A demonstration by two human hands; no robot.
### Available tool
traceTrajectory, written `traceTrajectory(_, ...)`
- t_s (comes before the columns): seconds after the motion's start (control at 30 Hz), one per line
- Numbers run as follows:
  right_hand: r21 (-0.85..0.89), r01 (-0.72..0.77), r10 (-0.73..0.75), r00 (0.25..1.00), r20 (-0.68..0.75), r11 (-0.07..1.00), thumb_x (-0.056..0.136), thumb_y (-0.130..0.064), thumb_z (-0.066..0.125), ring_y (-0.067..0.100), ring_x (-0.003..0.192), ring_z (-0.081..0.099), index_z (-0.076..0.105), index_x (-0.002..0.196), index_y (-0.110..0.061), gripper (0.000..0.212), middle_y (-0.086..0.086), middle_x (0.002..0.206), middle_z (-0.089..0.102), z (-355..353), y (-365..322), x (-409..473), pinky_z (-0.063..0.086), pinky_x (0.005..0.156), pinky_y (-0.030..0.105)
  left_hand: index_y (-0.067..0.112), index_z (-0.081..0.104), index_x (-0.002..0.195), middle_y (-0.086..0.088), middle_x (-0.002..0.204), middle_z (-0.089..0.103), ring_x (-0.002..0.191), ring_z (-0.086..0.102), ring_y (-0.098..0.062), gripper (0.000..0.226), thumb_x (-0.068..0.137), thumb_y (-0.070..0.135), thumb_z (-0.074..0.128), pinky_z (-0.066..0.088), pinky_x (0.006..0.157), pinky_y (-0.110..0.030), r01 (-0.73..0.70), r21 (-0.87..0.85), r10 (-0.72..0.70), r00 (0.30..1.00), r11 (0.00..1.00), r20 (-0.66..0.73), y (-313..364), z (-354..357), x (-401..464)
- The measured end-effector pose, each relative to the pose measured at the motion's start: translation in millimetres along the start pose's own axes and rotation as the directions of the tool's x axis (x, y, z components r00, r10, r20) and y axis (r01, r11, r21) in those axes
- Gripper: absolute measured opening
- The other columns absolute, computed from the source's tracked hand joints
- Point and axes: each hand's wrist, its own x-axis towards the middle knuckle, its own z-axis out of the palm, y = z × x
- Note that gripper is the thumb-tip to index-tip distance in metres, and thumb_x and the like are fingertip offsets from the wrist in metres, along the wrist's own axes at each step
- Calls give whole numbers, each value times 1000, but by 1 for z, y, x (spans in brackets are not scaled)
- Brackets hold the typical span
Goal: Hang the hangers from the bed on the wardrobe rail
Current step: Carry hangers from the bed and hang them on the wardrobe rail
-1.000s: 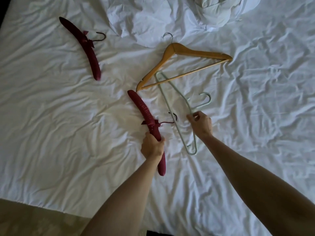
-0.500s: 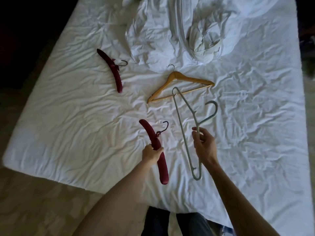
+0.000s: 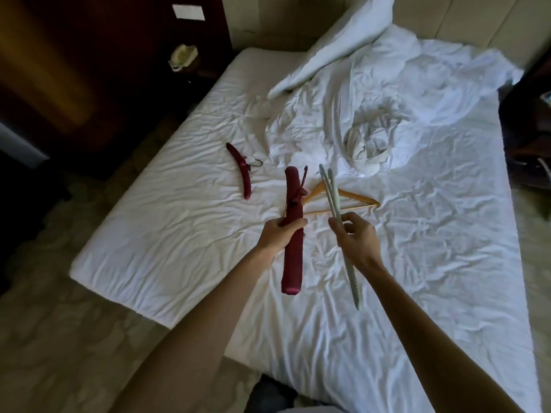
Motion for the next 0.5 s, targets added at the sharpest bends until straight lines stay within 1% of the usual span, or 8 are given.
traceTrajectory(0.07, 28, 74, -76, 995, 70, 997, 93, -35, 66, 11, 53, 62, 68, 91, -19, 16, 3, 64, 69, 2, -25, -4, 48, 50, 24, 7, 77, 96, -6, 78, 77, 72, 70, -16, 28, 84, 32, 78, 54, 70, -28, -51, -43, 49, 998, 998, -50, 9, -18, -22)
traceTrajectory(0.17, 114, 141, -160, 969, 186, 983, 93, -27, 66, 3, 50, 59, 68, 90, -16, 11, -3, 61, 66, 20, -62, -12, 46, 49, 19, 10, 77, 91, -5, 78, 77, 71, 69, -16, 24, 84, 33, 78, 52, 71, -30, -91, -117, 72, 985, 989, -155, 16, -52, -57)
traceTrajectory(0.23, 154, 166, -204, 938, 281, 974, 92, -25, 67, 8, 50, 57, 68, 86, -17, 10, -2, 58, 64, 41, -85, -20, 46, 53, 25, 12, 75, 91, -3, 76, 77, 67, 70, -12, 21, 85, 32, 77, 53, 69, -27, -120, -168, 80, 970, 978, -229, 19, -79, -85)
traceTrajectory(0.3, 190, 190, -250, 895, 370, 963, 91, -27, 69, 13, 53, 55, 68, 81, -21, 11, -1, 55, 62, 67, -109, -33, 46, 58, 33, 10, 74, 95, -2, 75, 76, 66, 70, -11, 21, 87, 29, 76, 55, 68, -26, -161, -229, 84, 946, 960, -312, 17, -107, -114)
traceTrajectory(0.33, 201, 208, -275, 871, 407, 957, 91, -28, 69, 13, 53, 55, 68, 80, -22, 12, -2, 54, 62, 82, -122, -41, 46, 59, 33, 9, 74, 97, -3, 75, 76, 67, 70, -11, 22, 88, 29, 76, 56, 69, -27, -183, -252, 84, 930, 950, -357, 14, -121, -129)
traceTrajectory(0.4, 234, 243, -328, 817, 473, 941, 91, -28, 69, 11, 52, 54, 68, 79, -21, 14, -2, 53, 61, 112, -148, -63, 45, 58, 31, 6, 74, 100, -3, 76, 76, 67, 70, -12, 27, 88, 30, 77, 56, 68, -27, -216, -293, 67, 893, 931, -445, 4, -153, -159)
traceTrajectory(0.5, 287, 292, -406, 726, 555, 912, 92, -28, 67, 7, 49, 52, 69, 81, -16, 16, -2, 53, 60, 159, -191, -103, 44, 53, 23, 5, 75, 102, -2, 76, 76, 69, 70, -13, 30, 87, 32, 76, 55, 68, -27, -258, -337, 26, 827, 906, -562, -15, -202, -202)
